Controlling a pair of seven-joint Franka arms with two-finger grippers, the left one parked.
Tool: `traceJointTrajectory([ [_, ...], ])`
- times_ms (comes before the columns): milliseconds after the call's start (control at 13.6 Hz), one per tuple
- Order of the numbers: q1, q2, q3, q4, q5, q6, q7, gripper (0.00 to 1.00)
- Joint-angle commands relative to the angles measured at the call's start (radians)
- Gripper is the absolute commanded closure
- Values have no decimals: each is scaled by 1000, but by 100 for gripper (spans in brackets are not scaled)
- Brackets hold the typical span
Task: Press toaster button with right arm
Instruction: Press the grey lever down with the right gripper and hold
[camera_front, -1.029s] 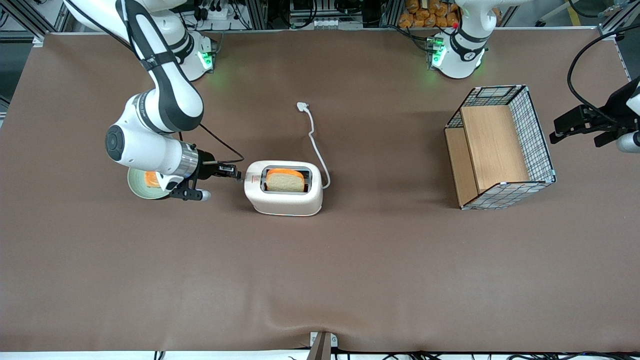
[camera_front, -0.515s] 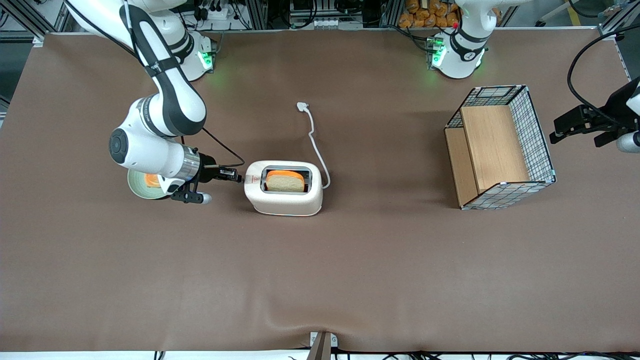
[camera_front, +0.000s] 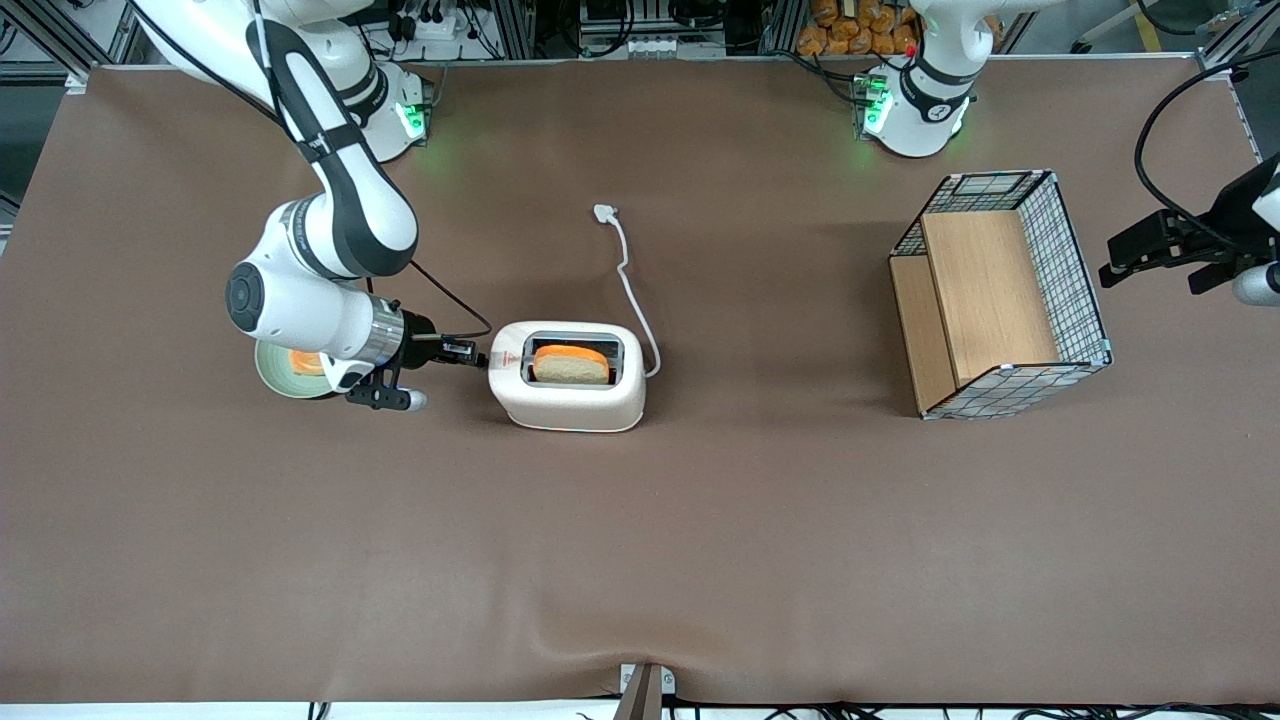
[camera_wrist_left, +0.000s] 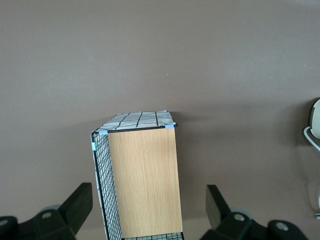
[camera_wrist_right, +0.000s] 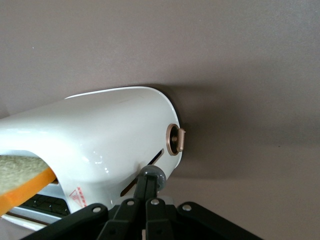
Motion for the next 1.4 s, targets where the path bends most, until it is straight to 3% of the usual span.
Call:
traceJointTrajectory([
  [0,10,23,-5,4,31,32,-59,100],
  [1324,7,77,-5,-5,65,77,-183,100],
])
